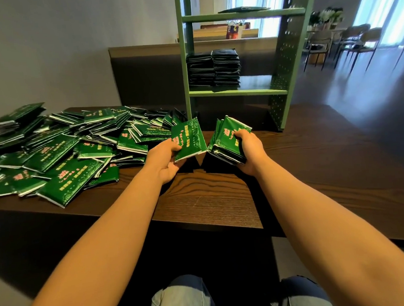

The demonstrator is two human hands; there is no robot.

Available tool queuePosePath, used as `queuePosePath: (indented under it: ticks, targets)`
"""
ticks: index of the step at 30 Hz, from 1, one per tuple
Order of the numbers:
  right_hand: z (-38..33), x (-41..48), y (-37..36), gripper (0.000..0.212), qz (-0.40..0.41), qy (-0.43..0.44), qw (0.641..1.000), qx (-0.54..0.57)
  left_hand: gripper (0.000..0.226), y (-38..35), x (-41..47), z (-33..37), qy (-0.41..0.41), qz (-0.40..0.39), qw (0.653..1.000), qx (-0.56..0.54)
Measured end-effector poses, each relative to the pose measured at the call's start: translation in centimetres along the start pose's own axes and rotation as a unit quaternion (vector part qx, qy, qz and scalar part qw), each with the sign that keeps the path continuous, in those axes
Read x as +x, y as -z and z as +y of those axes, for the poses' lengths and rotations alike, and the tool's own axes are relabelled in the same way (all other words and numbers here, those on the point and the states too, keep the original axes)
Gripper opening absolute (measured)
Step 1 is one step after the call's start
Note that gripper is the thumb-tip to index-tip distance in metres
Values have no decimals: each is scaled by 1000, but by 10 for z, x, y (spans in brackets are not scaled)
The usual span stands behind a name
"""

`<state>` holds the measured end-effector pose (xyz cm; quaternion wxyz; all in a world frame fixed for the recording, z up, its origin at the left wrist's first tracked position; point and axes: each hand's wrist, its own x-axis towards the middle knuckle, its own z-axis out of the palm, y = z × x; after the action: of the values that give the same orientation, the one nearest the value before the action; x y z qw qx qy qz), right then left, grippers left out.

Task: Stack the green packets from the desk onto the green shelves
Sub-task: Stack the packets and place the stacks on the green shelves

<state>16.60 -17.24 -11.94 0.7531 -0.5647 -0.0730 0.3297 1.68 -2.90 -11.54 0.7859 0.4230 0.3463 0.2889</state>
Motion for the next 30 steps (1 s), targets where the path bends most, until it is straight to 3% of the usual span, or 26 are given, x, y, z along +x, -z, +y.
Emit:
queuePosePath:
  ticks: [3,13,17,20,22,24,27,30]
  targets:
    - [-1,-4,1,9,-22,-16,999,25,42,0,3,-4,-71,24,988,133]
    - [2,-12,-31,40,-48,-10,998,-42,41,-25,-7,-19,-122,-44,973,190]
    - [2,-14,-42,32,-74,-16,997,-24,44,-19,-9,-11,-138,-58,965,213]
    - [4,-11,-52,31,-56,-7,997,-45,35,-9,-12,-2,-178,-61,937,295]
    - [7,-7,-57,41,-36,12,997,-63,35,1,-7,1,-233,-18,904,357]
    - [12,-1,-58,35,-24,40,995,-89,35,11,-2,4,-309,52,850,424]
    - [21,4,-53,24,-16,68,989,-128,38,23,8,11,-372,151,723,562]
    - [22,5,-52,57,-12,88,985,-146,46,31,18,20,-370,188,614,672]
